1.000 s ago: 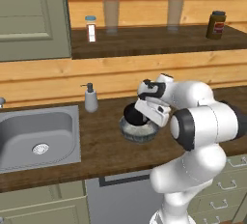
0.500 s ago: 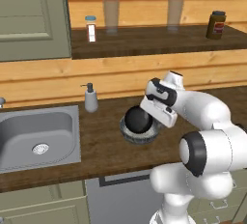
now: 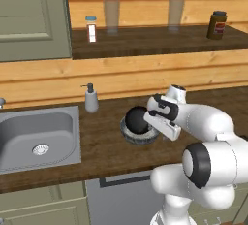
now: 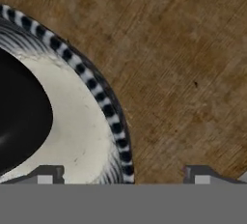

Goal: Pick up the bowls on the counter and stack them on top of one another in the open cabinet. Place the smaller bowl on top of the larger bowl.

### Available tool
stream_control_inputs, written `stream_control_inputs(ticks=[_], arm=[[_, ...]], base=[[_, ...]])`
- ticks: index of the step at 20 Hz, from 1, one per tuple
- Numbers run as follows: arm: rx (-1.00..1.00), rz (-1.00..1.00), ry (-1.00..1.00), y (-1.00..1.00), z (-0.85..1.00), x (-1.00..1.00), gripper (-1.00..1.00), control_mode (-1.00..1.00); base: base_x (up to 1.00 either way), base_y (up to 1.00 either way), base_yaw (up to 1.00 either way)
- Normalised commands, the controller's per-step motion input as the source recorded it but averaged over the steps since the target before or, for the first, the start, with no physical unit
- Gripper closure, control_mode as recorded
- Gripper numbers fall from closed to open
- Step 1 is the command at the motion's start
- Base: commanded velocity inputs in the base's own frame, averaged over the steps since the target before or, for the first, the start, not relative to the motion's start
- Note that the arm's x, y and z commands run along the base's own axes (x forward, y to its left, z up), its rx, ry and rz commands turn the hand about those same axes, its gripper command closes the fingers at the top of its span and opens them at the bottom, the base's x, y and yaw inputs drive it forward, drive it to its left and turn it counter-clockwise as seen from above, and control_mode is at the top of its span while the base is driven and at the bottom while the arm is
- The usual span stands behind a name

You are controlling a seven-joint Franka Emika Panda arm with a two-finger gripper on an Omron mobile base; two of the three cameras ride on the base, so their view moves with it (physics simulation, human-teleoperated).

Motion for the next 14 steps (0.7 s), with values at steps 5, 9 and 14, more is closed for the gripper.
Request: stream_control_inputs(ticks=[5,9,14], arm=[[-0.06,0.00,0.00,0.08,-0.35,0.07,-1.00,-1.00],[-0.03,0.00,0.00,0.08,-0.11,0.01,1.00,-1.00],[0.00,0.00,-0.01,0.00,0.05,-0.02,1.00,-1.00]], base=[[0.00,0.00,0.00],[0.00,0.00,0.00],[0.00,0.00,0.00]])
